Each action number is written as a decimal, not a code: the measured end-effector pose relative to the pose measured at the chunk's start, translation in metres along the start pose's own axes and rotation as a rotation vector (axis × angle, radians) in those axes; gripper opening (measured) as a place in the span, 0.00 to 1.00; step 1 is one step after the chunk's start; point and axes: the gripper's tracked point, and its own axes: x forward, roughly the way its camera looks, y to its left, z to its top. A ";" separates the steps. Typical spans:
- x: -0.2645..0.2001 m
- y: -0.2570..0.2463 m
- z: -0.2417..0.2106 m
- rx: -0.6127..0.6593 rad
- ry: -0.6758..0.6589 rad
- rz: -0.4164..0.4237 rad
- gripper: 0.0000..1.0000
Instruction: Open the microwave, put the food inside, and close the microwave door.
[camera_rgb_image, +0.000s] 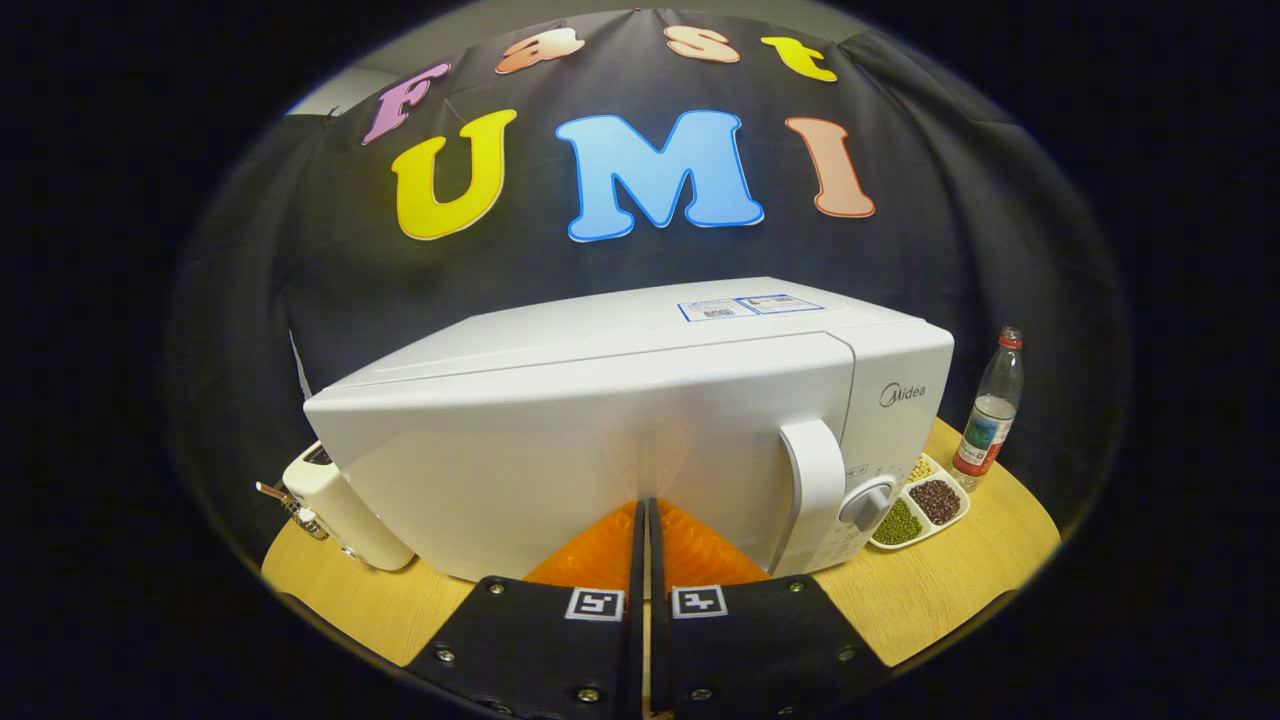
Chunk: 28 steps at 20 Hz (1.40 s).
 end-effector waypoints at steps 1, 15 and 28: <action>-0.005 0.002 0.004 -0.007 -0.010 0.007 0.04; -0.148 -0.001 0.037 -0.085 -0.222 -0.001 0.06; -0.230 -0.004 0.032 -0.078 -0.331 0.022 0.97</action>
